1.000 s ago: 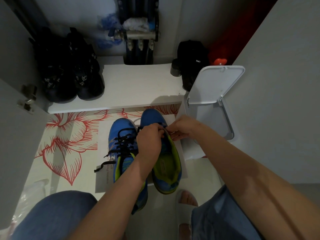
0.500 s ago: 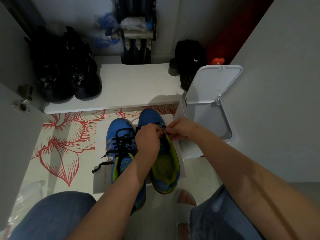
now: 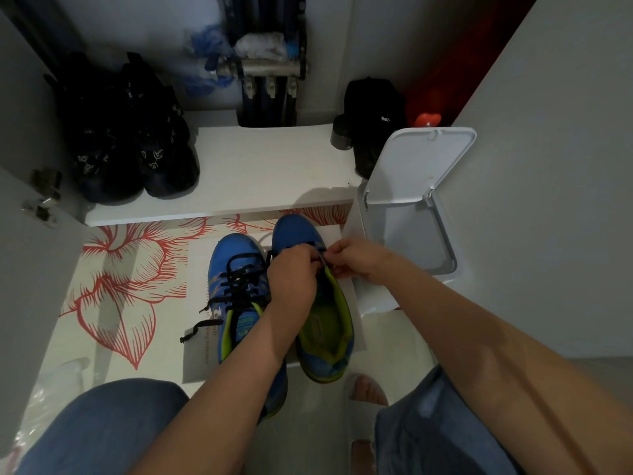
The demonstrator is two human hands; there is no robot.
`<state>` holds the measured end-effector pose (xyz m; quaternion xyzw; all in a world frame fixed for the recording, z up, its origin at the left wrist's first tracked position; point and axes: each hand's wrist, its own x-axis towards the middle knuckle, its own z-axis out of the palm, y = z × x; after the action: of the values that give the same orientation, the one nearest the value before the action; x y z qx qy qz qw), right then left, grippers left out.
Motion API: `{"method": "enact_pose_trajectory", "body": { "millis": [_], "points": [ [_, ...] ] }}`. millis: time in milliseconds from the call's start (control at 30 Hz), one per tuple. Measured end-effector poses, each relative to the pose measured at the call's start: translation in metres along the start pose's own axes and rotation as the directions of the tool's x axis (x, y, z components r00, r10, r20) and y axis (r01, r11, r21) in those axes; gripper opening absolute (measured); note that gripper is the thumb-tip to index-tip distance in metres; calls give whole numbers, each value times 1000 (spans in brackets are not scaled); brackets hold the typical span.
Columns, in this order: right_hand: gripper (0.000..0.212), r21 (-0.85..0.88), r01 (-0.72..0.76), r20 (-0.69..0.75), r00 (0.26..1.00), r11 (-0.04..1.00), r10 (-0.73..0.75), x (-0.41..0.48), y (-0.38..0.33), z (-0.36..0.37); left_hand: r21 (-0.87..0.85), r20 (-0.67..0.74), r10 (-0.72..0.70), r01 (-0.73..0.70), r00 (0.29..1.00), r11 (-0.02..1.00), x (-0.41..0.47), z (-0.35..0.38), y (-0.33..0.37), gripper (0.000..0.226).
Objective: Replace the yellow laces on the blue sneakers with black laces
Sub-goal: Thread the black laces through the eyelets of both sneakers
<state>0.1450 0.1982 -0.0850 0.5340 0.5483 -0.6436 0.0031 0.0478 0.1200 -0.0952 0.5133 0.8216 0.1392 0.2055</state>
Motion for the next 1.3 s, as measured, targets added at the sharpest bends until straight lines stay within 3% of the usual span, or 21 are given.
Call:
{"method": "enact_pose_trajectory", "body": {
  "millis": [133, 200, 267, 300, 367, 433, 500, 533, 600, 667, 733, 767, 833, 867, 900, 933, 1000, 1033, 1100, 1167, 1300],
  "points": [
    [27, -87, 70, -212, 973, 994, -87, 3, -10, 0, 156, -101, 7, 8, 995, 988, -4, -11, -6, 47],
    [23, 139, 180, -329, 936, 974, -126, 1, -20, -5, 222, -165, -41, 77, 986, 972, -9, -22, -10, 62],
    [25, 496, 355, -391, 906, 793, -162, -7, -32, -15, 185, -160, -126, 155, 979, 970, -12, -26, -18, 70],
    [25, 529, 430, -438, 877, 732, -199, -12, -37, -22, 126, -132, -172, 189, 976, 974, -12, -27, -22, 72],
    [17, 265, 490, -508, 803, 830, -312, -18, -45, -33, -41, -20, -247, 246, 969, 969, -10, -26, -31, 66],
    [20, -299, 310, -360, 839, 902, -407, -24, -47, -34, -87, 76, -254, 260, 964, 962, -8, -27, -34, 55],
    [32, -695, 110, -91, 967, 711, -238, -24, -35, -31, -60, 133, -215, 225, 967, 973, -7, -28, -35, 44],
    [32, -771, 76, -3, 992, 632, -123, -27, -30, -27, -54, 156, -206, 216, 966, 975, -7, -29, -35, 40],
    [28, -767, 106, 89, 994, 633, -58, -33, -29, -22, -63, 175, -207, 221, 963, 973, -6, -31, -34, 37],
    [21, -634, 231, 62, 966, 738, -250, -37, -38, -28, -71, 165, -217, 231, 962, 970, -6, -31, -36, 35],
    [18, -289, 455, -77, 866, 842, -495, -45, -55, -36, -76, 162, -219, 233, 962, 969, -6, -30, -35, 34],
    [16, -14, 565, -157, 814, 825, -560, -51, -63, -40, -73, 162, -219, 233, 962, 970, -6, -29, -35, 35],
    [15, 533, 596, -223, 784, 601, -580, -59, -72, -45, -63, 166, -221, 234, 961, 970, -7, -28, -34, 38],
    [17, 676, 530, -220, 808, 512, -546, -60, -73, -44, -63, 173, -222, 235, 960, 970, -6, -27, -34, 37],
    [17, 705, 475, -203, 847, 526, -492, -59, -72, -41, -67, 178, -219, 233, 959, 970, -6, -27, -33, 34],
    [14, 620, 454, -192, 879, 641, -437, -58, -71, -37, -70, 181, -214, 229, 960, 971, -6, -27, -33, 30],
    [7, 60, 439, -139, 893, 897, -428, -48, -60, -28, -79, 171, -196, 212, 966, 974, -7, -28, -31, 29],
    [10, -263, 404, -44, 902, 876, -430, -41, -51, -22, -90, 164, -188, 205, 968, 975, -7, -28, -31, 33],
    [20, -631, 314, 110, 941, 709, -319, -28, -34, -10, -107, 152, -176, 193, 973, 975, -7, -26, -31, 40],
    [27, -738, 255, 107, 958, 625, -265, -22, -26, -1, -116, 151, -167, 185, 974, 976, -6, -25, -32, 42],
    [29, -719, 182, 71, 979, 670, -189, -18, -29, 2, -125, 137, -151, 168, 979, 978, -6, -23, -33, 44]
  ]
}}
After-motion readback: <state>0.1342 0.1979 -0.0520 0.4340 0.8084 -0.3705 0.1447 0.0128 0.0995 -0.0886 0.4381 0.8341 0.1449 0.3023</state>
